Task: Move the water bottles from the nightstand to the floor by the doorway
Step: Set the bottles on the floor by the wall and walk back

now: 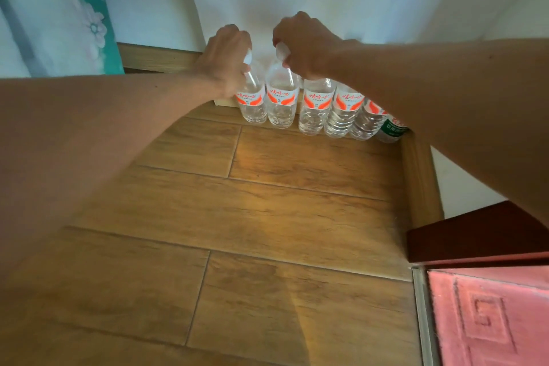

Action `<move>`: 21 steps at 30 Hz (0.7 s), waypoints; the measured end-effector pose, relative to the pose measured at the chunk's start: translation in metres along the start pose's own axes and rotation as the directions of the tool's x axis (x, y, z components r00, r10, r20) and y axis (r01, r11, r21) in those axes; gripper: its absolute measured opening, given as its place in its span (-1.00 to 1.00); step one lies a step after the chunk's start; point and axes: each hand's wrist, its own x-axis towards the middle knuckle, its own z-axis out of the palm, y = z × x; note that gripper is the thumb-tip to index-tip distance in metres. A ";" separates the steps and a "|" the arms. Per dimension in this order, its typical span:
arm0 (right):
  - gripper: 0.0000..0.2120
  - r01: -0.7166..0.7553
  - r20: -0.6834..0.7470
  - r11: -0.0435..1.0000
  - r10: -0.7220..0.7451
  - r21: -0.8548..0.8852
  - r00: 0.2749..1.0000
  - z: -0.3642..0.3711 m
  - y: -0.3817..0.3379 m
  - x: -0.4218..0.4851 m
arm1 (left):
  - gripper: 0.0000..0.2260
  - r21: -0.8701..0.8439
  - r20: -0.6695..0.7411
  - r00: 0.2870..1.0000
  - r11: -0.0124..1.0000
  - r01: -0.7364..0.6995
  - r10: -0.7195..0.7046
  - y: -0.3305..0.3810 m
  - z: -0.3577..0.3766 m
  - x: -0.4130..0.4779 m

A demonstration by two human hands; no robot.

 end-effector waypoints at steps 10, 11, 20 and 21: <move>-0.63 -0.049 -0.032 0.996 0.046 -0.069 0.998 0.005 0.020 0.013 | -0.73 -0.064 -0.007 0.998 0.996 -0.060 0.059 0.005 0.008 0.039; -0.61 -0.053 -0.029 0.996 0.051 -0.070 0.998 0.006 0.021 0.011 | -0.74 -0.070 0.001 0.998 0.996 -0.056 0.056 0.005 0.011 0.039; -0.64 -0.035 -0.049 0.979 0.026 -0.199 0.998 0.021 0.018 -0.003 | -0.69 -0.274 -0.041 0.997 0.960 0.054 -0.068 0.004 0.021 0.039; -0.65 -0.033 -0.046 0.977 0.024 -0.208 0.999 0.020 0.017 -0.004 | -0.66 -0.300 -0.031 0.995 0.950 0.084 -0.097 0.004 0.020 0.038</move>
